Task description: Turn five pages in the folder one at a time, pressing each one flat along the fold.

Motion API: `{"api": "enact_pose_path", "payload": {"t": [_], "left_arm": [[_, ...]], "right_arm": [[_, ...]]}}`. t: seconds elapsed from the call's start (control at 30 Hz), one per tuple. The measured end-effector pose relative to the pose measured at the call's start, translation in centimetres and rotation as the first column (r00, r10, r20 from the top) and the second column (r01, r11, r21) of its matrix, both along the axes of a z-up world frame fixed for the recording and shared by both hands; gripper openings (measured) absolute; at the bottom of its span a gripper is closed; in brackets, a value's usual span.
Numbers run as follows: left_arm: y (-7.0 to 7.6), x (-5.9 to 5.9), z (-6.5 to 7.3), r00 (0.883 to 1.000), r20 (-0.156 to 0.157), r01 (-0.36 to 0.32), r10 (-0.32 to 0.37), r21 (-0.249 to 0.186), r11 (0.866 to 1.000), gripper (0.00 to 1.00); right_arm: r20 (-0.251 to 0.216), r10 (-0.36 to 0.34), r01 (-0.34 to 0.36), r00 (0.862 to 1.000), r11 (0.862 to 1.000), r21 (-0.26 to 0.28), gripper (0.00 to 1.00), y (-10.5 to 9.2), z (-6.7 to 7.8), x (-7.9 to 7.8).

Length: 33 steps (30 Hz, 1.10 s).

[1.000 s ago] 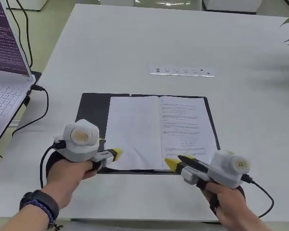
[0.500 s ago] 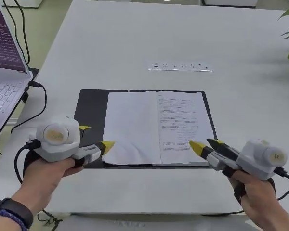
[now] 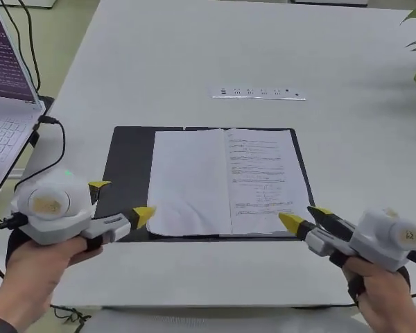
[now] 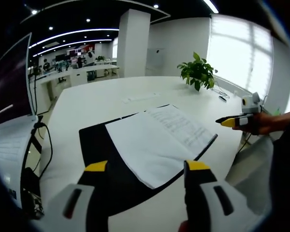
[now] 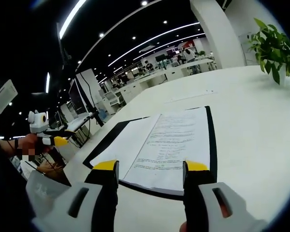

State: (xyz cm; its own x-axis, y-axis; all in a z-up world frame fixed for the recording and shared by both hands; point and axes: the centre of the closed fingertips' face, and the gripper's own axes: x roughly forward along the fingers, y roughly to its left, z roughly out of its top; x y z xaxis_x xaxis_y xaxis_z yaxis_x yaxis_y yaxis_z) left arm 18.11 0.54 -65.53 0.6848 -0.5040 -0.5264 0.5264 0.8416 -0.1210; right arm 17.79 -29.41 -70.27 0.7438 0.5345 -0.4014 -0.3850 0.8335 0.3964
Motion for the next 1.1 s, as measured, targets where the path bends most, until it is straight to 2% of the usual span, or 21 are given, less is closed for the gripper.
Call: {"api": "enact_pose_path", "payload": {"t": [0.3,0.4,0.5,0.8,0.97,1.1], "left_arm": [[-0.4,-1.4,-1.3,0.999,-0.039,-0.020,0.018,-0.051,0.999,0.68],[-0.7,-1.8,-1.8,0.998,-0.054,-0.010,0.008,-0.041,0.999,0.70],[-0.7,-1.7,-1.9,0.998,-0.057,-0.002,0.000,-0.046,0.999,0.73],[-1.4,-1.6,-1.6,0.998,-0.054,0.018,-0.020,-0.041,0.999,0.74],[-1.9,-1.7,-1.8,0.997,-0.073,0.027,-0.031,-0.056,0.998,0.76],[-2.3,-1.6,-2.0,0.996,-0.076,0.048,-0.051,-0.036,0.998,0.78]], "right_arm": [[-0.012,-0.035,0.035,0.999,0.999,-0.024,0.62,-1.6,-0.1,-1.1],[0.008,-0.002,0.003,1.000,0.999,-0.042,0.66,-1.1,0.4,-1.2],[0.001,0.029,-0.029,1.000,0.997,-0.068,0.67,-0.8,0.2,-1.4],[-0.015,0.049,-0.050,0.999,0.996,-0.075,0.69,-0.7,-0.2,-1.8],[-0.031,0.082,-0.084,0.996,0.993,-0.087,0.73,-0.4,-0.5,-2.1],[-0.035,0.080,-0.082,0.996,0.993,-0.083,0.73,-0.5,-0.5,-2.2]]}}
